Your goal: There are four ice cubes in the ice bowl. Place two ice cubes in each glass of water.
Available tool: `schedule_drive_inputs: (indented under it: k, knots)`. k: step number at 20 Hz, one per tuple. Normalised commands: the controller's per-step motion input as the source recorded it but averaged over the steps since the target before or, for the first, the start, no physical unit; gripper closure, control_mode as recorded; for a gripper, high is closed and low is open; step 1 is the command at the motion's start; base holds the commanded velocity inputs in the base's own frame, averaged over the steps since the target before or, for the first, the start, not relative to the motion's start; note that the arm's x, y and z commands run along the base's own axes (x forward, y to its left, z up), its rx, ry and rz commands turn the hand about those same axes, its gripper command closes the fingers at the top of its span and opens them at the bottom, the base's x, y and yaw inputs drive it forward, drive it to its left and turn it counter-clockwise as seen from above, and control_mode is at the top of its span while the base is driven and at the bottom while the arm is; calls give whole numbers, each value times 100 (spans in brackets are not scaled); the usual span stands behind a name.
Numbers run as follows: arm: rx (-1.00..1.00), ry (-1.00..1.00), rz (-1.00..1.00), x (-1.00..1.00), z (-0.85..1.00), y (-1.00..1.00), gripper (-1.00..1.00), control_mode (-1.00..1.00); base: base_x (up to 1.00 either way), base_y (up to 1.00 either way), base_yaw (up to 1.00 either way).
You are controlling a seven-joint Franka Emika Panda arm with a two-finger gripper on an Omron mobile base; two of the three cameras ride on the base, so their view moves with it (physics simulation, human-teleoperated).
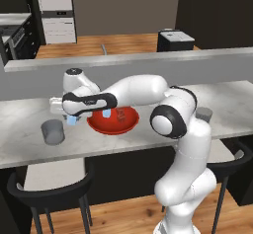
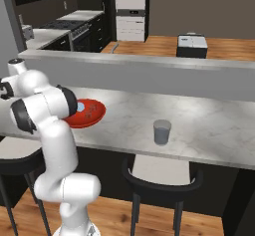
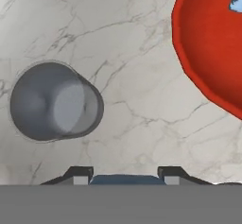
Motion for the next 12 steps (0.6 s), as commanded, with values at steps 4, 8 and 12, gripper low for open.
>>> schedule_drive_inputs:
  k: [4, 8, 12]
  knots:
    - [-1, 0, 0, 2, 0, 52, 100, -100, 0, 0, 0]
    - [-4, 0, 0, 21, 0, 34, 100, -100, 0, 0, 0]
    - [-7, 0, 0, 9, 0, 6, 100, -100, 0, 0, 0]
